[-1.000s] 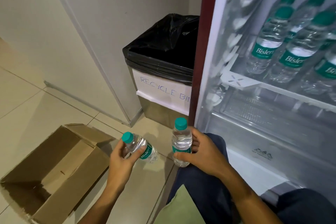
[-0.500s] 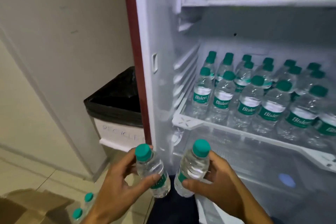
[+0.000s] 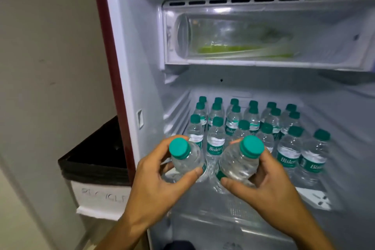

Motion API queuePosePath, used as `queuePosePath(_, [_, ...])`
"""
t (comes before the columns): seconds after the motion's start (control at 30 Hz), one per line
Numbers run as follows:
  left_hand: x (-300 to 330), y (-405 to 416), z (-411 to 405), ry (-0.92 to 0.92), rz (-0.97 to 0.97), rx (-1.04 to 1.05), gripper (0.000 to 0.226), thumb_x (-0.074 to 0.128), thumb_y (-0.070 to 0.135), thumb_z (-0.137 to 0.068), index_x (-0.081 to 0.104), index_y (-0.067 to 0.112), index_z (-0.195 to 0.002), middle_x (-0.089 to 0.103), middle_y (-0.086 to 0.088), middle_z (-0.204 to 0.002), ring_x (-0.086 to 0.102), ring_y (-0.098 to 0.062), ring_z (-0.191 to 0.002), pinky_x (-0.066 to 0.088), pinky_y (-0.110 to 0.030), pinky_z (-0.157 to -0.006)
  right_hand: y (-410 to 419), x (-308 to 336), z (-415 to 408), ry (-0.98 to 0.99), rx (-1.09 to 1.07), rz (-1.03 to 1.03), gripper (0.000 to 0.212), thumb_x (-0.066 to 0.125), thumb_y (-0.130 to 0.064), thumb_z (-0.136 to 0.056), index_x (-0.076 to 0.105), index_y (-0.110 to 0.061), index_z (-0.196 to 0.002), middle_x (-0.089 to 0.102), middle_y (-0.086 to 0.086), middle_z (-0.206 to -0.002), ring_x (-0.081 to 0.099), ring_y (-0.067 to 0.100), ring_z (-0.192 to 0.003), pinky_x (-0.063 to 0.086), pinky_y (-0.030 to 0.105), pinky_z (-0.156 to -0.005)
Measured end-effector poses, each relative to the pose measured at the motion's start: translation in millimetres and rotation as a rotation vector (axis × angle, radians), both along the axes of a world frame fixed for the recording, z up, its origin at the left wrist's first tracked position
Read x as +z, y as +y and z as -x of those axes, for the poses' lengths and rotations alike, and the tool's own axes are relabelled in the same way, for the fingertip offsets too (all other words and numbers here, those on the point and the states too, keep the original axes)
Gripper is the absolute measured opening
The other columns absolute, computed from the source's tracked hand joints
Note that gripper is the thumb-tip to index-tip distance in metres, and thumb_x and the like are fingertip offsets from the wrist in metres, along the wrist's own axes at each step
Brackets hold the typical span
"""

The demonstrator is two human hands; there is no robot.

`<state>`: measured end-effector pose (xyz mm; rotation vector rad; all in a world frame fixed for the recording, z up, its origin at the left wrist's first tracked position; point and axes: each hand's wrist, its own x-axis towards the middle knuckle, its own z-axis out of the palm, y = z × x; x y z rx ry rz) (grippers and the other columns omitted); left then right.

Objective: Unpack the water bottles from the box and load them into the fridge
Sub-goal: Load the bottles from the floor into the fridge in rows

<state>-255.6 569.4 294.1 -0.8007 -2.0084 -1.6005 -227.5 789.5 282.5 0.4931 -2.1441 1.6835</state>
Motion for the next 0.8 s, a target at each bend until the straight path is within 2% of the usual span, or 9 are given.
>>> queuePosePath(0.17, [23.7, 20.2, 17.4, 0.073, 0.026, -0.060, 0.053, 0.082, 0.035, -0.073, 0.059, 0.035, -0.121, 0.065, 0.013, -0.119, 0.063, -0.015, -0.114, 0.052, -0.020, -0.091, 8.5, 30.3, 6.2, 0.162, -0.144, -0.051, 0.063, 0.090, -0.032, -0.071, 0.057, -0.047, -0.123, 0.065, -0.010, -0.124, 0.063, 0.013, -0.115, 0.053, 0.033, -0.096])
queuePosePath(0.33, [46.7, 38.2, 39.3, 0.173, 0.022, -0.069, 0.054, 0.079, 0.025, -0.074, 0.058, 0.032, -0.124, 0.063, 0.018, -0.120, 0.061, -0.011, -0.116, 0.052, -0.023, -0.093, 12.9, 53.5, 20.8, 0.319, -0.388, -0.229, 0.068, 0.087, -0.034, -0.069, 0.050, -0.062, -0.118, 0.054, -0.034, -0.121, 0.052, 0.000, -0.118, 0.046, 0.028, -0.095])
queuePosePath(0.37, [52.0, 42.2, 44.1, 0.194, 0.017, -0.065, 0.053, 0.078, 0.024, -0.075, 0.058, 0.032, -0.124, 0.063, 0.018, -0.120, 0.060, -0.012, -0.117, 0.052, -0.024, -0.094, 12.9, 57.0, 24.9, 0.353, -0.413, -0.247, 0.068, 0.087, -0.032, -0.070, 0.050, -0.061, -0.119, 0.053, -0.034, -0.120, 0.051, 0.000, -0.118, 0.047, 0.028, -0.095])
queuePosePath(0.43, [60.9, 50.3, 54.9, 0.230, 0.010, -0.057, 0.053, 0.078, 0.020, -0.076, 0.058, 0.030, -0.124, 0.063, 0.017, -0.121, 0.059, -0.012, -0.118, 0.051, -0.028, -0.096, 12.3, 61.8, 35.2, 0.434, -0.467, -0.281, 0.066, 0.088, -0.021, -0.073, 0.056, -0.044, -0.126, 0.057, -0.026, -0.121, 0.055, 0.004, -0.117, 0.052, 0.030, -0.095])
queuePosePath(0.5, [67.1, 58.1, 66.8, 0.235, 0.011, -0.060, 0.054, 0.077, 0.013, -0.076, 0.059, 0.023, -0.126, 0.063, 0.013, -0.124, 0.058, -0.013, -0.120, 0.051, -0.036, -0.099, 13.2, 64.3, 47.6, 0.527, -0.549, -0.380, 0.059, 0.087, -0.012, -0.076, 0.062, -0.020, -0.128, 0.062, -0.008, -0.124, 0.058, 0.015, -0.117, 0.055, 0.035, -0.094])
queuePosePath(0.6, [74.0, 65.7, 85.6, 0.225, 0.039, -0.074, 0.056, 0.078, 0.002, -0.076, 0.059, 0.019, -0.127, 0.063, 0.011, -0.127, 0.057, -0.012, -0.122, 0.050, -0.042, -0.101, 19.8, 67.3, 64.0, 0.592, -0.635, -0.505, 0.061, 0.087, -0.003, -0.073, 0.062, -0.015, -0.128, 0.065, 0.002, -0.125, 0.061, 0.022, -0.115, 0.057, 0.039, -0.090])
queuePosePath(0.7, [83.1, 70.6, 103.3, 0.181, 0.075, -0.105, 0.060, 0.078, 0.000, -0.075, 0.059, 0.026, -0.126, 0.063, 0.016, -0.124, 0.057, -0.006, -0.120, 0.050, -0.033, -0.101, 27.5, 72.1, 77.3, 0.574, -0.683, -0.577, 0.063, 0.089, -0.011, -0.073, 0.060, -0.020, -0.128, 0.067, 0.000, -0.123, 0.063, 0.024, -0.110, 0.057, 0.037, -0.081])
queuePosePath(0.8, [92.6, 75.7, 120.1, 0.118, 0.112, -0.134, 0.061, 0.077, 0.000, -0.077, 0.057, 0.034, -0.124, 0.064, 0.027, -0.113, 0.058, 0.007, -0.111, 0.046, -0.009, -0.089, 31.1, 79.7, 90.5, 0.489, -0.696, -0.626, 0.065, 0.089, -0.021, -0.073, 0.059, -0.023, -0.130, 0.067, -0.002, -0.124, 0.064, 0.022, -0.109, 0.055, 0.034, -0.080])
